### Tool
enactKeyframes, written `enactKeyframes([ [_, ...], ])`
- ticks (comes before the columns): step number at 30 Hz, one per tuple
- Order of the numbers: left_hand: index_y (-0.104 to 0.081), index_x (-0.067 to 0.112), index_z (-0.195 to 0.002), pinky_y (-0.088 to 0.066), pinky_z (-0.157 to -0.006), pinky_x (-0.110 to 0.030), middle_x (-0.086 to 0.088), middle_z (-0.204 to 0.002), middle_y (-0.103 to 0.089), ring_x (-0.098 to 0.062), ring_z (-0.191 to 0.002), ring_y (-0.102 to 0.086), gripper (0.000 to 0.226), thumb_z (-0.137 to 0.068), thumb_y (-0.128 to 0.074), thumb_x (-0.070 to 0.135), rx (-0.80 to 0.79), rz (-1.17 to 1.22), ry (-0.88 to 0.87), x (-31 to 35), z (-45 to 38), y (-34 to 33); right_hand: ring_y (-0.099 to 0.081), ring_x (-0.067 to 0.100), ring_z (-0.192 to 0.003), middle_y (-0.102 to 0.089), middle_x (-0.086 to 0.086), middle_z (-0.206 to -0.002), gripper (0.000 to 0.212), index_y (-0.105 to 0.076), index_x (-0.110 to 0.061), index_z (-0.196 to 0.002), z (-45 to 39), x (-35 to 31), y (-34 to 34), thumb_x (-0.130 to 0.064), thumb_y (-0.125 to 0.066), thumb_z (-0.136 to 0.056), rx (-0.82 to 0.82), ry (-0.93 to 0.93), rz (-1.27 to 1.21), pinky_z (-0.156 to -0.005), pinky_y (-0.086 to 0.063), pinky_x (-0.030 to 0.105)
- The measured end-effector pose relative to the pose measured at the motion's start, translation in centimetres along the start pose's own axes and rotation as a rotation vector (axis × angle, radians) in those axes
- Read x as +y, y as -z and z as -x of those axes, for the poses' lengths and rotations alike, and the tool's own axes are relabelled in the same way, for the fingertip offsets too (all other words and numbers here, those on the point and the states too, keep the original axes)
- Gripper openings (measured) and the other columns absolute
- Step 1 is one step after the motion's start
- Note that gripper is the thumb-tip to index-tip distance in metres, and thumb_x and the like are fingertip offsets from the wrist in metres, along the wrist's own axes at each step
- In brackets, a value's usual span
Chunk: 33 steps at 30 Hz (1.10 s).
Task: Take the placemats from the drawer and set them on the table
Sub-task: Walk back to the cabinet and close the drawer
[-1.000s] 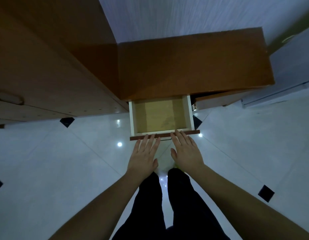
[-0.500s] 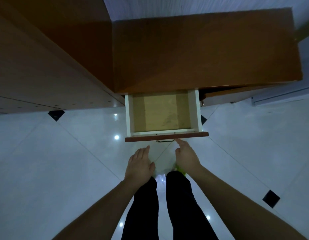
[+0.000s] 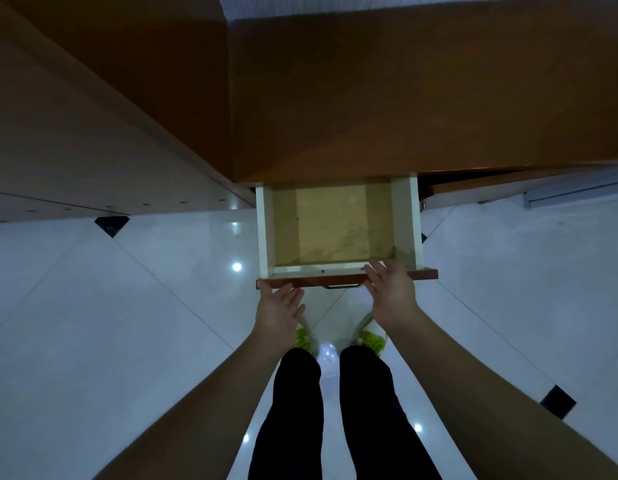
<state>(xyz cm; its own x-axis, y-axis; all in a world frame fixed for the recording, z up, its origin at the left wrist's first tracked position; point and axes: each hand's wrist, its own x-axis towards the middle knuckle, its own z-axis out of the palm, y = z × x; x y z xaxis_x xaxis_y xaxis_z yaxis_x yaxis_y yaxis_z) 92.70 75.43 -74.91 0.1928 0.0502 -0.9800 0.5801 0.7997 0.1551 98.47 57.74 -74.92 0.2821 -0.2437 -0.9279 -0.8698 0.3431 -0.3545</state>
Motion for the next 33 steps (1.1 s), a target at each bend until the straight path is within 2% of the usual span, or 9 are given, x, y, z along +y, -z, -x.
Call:
enactKeyframes([
  [1,-0.028,0.005,-0.153,-0.026,-0.120,-0.040,-0.017,-0.156,-0.037,-0.028,-0.144,-0.037,0.077,-0.101,-0.028,0.062,0.003,-0.030,-0.019,-0.2,-0.2,-0.1,-0.048,0.030,-0.131,-0.048,0.014,-0.144,0.044,-0.041,-0.002,-0.142,-0.1,-0.3,-0.1,-0.023,-0.030,-0.104,0.034,-0.033,-0.033,-0.104,-0.038,0.037],
  [3,-0.019,0.008,-0.156,-0.023,-0.122,-0.040,-0.018,-0.155,-0.038,-0.028,-0.143,-0.038,0.077,-0.101,-0.028,0.062,0.003,0.039,-0.023,-0.5,-0.4,0.3,-0.058,0.025,-0.099,-0.060,0.009,-0.115,0.037,-0.049,-0.013,-0.133,-0.8,-0.2,0.5,-0.029,-0.034,-0.102,0.161,-0.057,-0.029,-0.082,-0.045,0.032],
  [5,-0.012,0.012,-0.158,-0.023,-0.121,-0.040,-0.017,-0.156,-0.038,-0.027,-0.145,-0.036,0.080,-0.100,-0.029,0.064,-0.014,0.112,0.000,-0.8,-0.5,0.4,-0.047,0.017,-0.076,-0.050,0.001,-0.089,0.027,-0.050,-0.020,-0.121,-0.9,-0.1,0.7,-0.035,-0.038,-0.101,0.214,-0.135,-0.063,-0.067,-0.038,0.026],
  [8,-0.018,0.007,-0.157,-0.022,-0.121,-0.043,-0.015,-0.159,-0.032,-0.027,-0.146,-0.033,0.085,-0.099,-0.029,0.067,-0.061,0.135,0.029,-0.9,-0.9,0.0,-0.053,0.017,-0.111,-0.053,0.002,-0.121,0.047,-0.047,-0.021,-0.137,-1.8,0.6,1.2,-0.045,-0.044,-0.096,0.097,-0.193,-0.196,-0.093,-0.038,0.026],
  [11,-0.018,0.004,-0.157,-0.023,-0.121,-0.045,-0.017,-0.159,-0.030,-0.030,-0.146,-0.034,0.088,-0.098,-0.032,0.067,-0.045,0.210,0.037,-0.2,-1.5,-0.7,-0.052,0.012,-0.122,-0.056,-0.001,-0.128,0.052,-0.054,-0.019,-0.131,-2.4,0.2,1.2,-0.052,-0.047,-0.092,-0.018,-0.166,-0.301,-0.104,-0.035,0.028],
  [14,-0.019,0.001,-0.155,-0.024,-0.121,-0.043,-0.021,-0.157,-0.033,-0.033,-0.143,-0.037,0.089,-0.098,-0.031,0.068,-0.052,0.211,0.011,0.6,-1.8,-1.3,-0.032,0.015,-0.143,-0.035,0.004,-0.155,0.077,-0.030,-0.014,-0.152,-2.3,-0.6,1.0,-0.061,-0.041,-0.092,-0.101,-0.178,-0.384,-0.119,-0.019,0.034],
  [20,-0.024,-0.002,-0.153,-0.027,-0.120,-0.042,-0.023,-0.154,-0.037,-0.033,-0.141,-0.040,0.093,-0.096,-0.022,0.071,-0.123,0.160,-0.060,3.5,-3.9,-3.5,-0.032,0.020,-0.143,-0.038,0.010,-0.152,0.078,-0.026,-0.007,-0.152,-3.1,-4.1,-0.5,-0.061,-0.037,-0.096,-0.212,-0.130,-0.508,-0.120,-0.016,0.035],
  [25,-0.020,-0.005,-0.153,-0.024,-0.122,-0.041,-0.021,-0.157,-0.032,-0.031,-0.145,-0.034,0.087,-0.101,-0.017,0.064,-0.156,0.078,-0.133,6.3,-5.6,-5.7,-0.027,0.022,-0.146,-0.030,0.011,-0.157,0.089,-0.018,-0.008,-0.154,-4.6,-6.7,-2.5,-0.071,-0.027,-0.092,-0.252,-0.069,-0.547,-0.120,-0.015,0.036],
  [33,-0.017,0.000,-0.155,-0.027,-0.118,-0.051,-0.020,-0.158,-0.031,-0.035,-0.145,-0.033,0.097,-0.094,-0.014,0.076,-0.252,-0.051,-0.144,11.1,-6.8,-9.6,-0.033,0.024,-0.143,-0.032,0.012,-0.156,0.093,-0.019,-0.007,-0.154,-6.0,-10.9,-5.8,-0.075,-0.021,-0.091,-0.340,0.017,-0.508,-0.118,-0.021,0.035],
])
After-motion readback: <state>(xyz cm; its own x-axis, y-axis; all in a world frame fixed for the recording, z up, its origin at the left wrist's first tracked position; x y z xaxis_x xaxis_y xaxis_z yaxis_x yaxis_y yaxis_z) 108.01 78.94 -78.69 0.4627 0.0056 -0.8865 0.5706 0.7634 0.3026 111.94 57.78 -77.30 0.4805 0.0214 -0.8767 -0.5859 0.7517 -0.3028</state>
